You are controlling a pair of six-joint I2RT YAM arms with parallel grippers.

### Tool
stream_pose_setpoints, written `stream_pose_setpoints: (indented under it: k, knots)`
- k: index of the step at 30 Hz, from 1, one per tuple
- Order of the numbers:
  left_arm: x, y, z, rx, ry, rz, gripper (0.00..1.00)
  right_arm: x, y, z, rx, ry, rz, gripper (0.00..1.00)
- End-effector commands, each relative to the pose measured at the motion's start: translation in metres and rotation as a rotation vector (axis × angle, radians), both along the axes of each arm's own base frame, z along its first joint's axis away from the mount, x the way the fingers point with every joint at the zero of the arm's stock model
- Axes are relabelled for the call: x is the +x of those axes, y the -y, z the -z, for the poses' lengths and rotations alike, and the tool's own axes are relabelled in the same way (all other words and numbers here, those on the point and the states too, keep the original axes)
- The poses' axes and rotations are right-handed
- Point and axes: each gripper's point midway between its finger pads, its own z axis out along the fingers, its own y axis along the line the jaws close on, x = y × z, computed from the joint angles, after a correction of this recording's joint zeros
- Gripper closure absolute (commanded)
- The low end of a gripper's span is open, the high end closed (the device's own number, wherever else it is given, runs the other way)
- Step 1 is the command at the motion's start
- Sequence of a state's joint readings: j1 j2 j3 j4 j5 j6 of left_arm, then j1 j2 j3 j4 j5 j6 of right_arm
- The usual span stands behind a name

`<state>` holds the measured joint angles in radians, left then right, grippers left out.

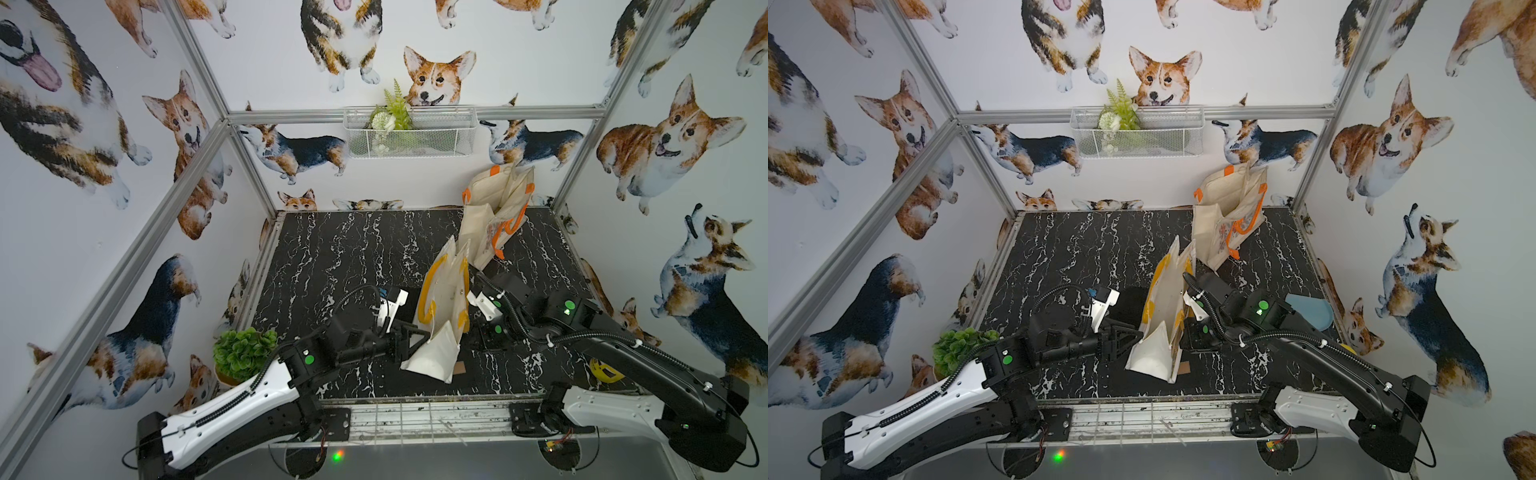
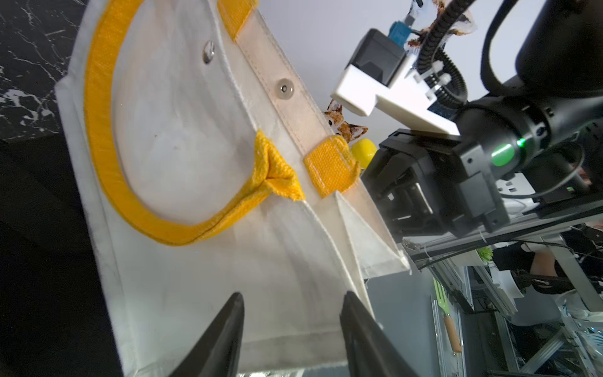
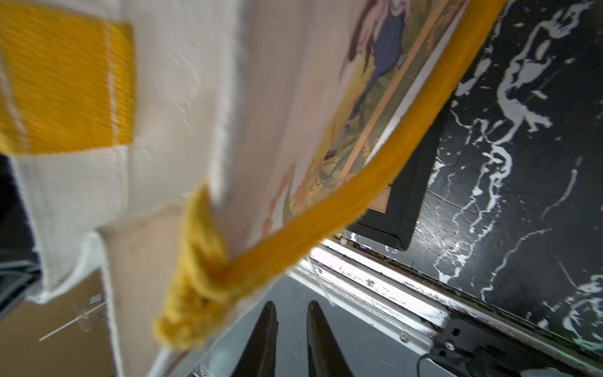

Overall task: Put away the canvas bag
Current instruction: Press the canvas bag.

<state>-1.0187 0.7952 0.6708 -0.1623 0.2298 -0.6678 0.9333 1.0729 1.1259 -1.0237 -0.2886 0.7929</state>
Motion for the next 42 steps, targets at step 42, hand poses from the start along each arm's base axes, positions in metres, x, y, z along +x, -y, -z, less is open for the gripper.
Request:
stream_pose_setpoints:
  k: [42]
  knots:
    - [-0.023, 0.033, -0.006, 0.091, 0.102, 0.052, 0.47, -0.001, -0.102, -0.036, 0.322, -0.048, -0.093, 0.76]
